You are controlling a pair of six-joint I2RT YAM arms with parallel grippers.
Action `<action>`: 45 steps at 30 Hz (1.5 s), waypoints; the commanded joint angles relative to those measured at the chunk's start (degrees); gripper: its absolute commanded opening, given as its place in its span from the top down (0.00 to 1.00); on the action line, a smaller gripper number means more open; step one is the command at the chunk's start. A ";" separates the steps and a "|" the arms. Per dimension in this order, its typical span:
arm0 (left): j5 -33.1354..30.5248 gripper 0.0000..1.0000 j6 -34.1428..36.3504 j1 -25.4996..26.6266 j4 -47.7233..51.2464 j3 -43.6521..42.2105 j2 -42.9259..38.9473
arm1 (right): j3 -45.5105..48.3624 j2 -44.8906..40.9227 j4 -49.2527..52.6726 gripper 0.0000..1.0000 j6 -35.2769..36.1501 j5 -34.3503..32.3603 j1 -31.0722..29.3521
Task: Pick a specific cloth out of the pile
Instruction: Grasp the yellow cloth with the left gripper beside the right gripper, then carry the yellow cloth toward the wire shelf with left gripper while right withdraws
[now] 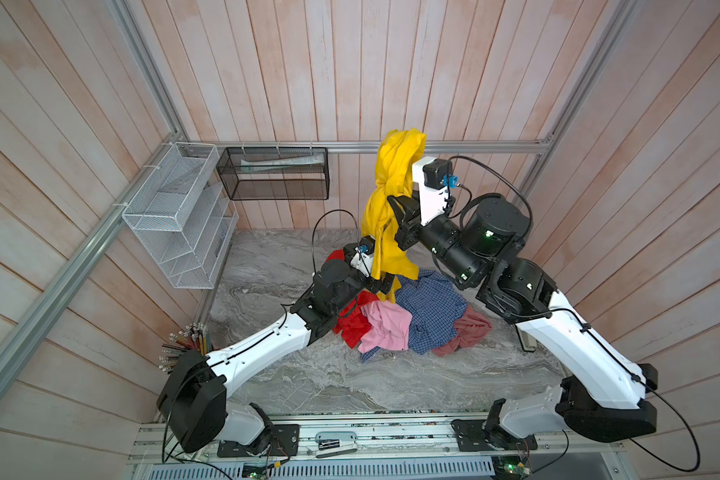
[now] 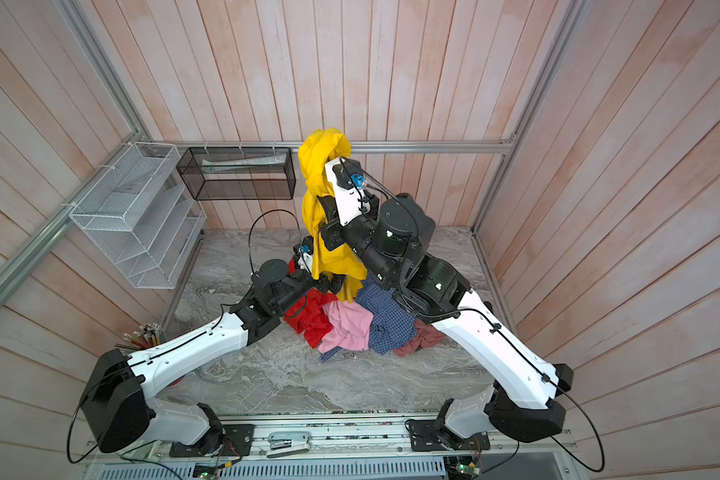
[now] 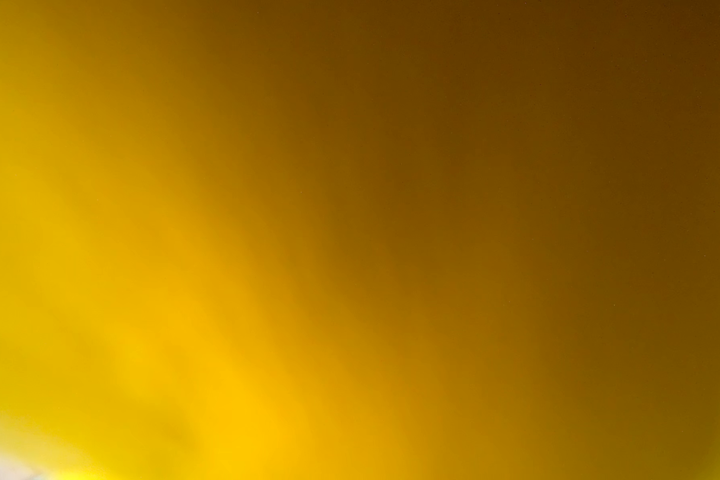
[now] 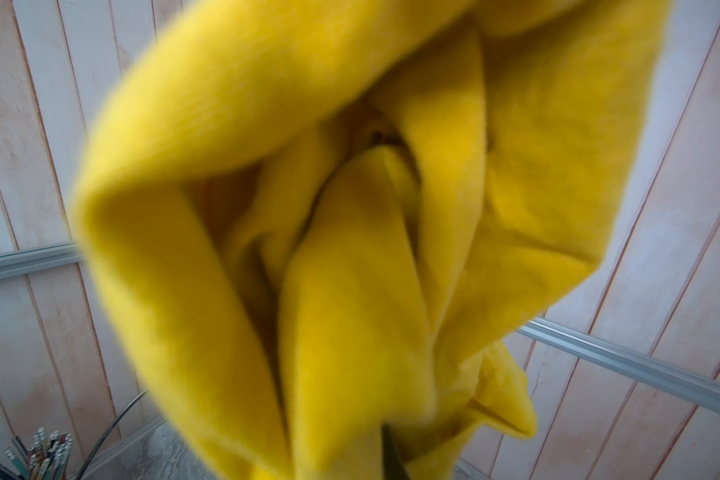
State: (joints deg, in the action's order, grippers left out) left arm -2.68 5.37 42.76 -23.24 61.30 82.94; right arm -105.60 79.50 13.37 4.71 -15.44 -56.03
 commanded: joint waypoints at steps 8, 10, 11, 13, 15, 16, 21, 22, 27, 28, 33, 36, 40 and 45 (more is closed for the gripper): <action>-0.35 0.87 -3.89 -7.64 -8.75 5.20 -2.61 | 18.72 -10.02 -7.29 1.00 -14.03 7.48 7.71; -0.22 1.00 -4.19 -9.29 -8.61 4.69 -4.82 | 22.25 -10.77 -9.24 1.00 -16.15 9.63 8.26; -0.22 1.00 -4.29 -9.97 -8.49 4.45 -5.85 | 23.32 -10.76 -9.63 1.00 -16.95 10.07 8.26; -0.56 1.00 -4.27 -11.42 -7.53 4.09 -8.59 | 25.19 -9.97 -9.26 1.00 -18.29 9.85 8.24; -1.13 1.00 -4.01 -13.09 -5.60 4.16 -11.08 | 26.97 -8.93 -8.90 1.00 -18.75 9.90 8.22; -1.15 1.00 -3.88 -14.01 -4.43 4.35 -12.22 | 27.86 -8.30 -8.88 1.00 -19.05 9.63 8.22; -0.94 1.00 -5.34 -21.07 7.80 9.33 -16.27 | 32.11 -2.66 -14.54 0.76 -22.63 14.44 8.22; -0.87 1.00 -5.44 -22.27 9.15 9.75 -16.77 | 32.00 -1.02 -15.43 0.67 -23.25 16.33 8.17; -0.43 1.00 -9.44 -30.18 12.15 8.79 -20.23 | 26.45 8.93 -13.22 0.24 -21.85 20.78 5.92; 0.65 1.00 -11.06 -31.78 12.50 8.54 -20.72 | 25.72 10.00 -12.09 0.21 -21.60 20.47 5.76; 5.12 1.00 -12.19 -39.18 14.41 7.17 -21.68 | 32.04 5.97 -11.62 0.12 -19.48 14.00 6.47; 8.30 1.00 -14.82 -43.70 13.24 5.09 -21.41 | 38.46 0.56 -13.39 0.10 -20.10 15.08 8.84; 9.33 1.00 -18.10 -48.02 11.04 3.90 -20.54 | 43.21 -4.67 -12.36 0.10 -21.73 15.10 11.40; 6.45 1.00 -11.27 -48.74 10.97 5.69 -17.07 | 46.58 -9.01 -9.19 0.10 -22.24 13.01 13.34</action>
State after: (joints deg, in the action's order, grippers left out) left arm 4.03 -8.97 -5.85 -9.04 65.45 64.75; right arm -60.64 71.75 1.85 -16.75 -0.51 -43.29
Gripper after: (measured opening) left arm 0.010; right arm 0.905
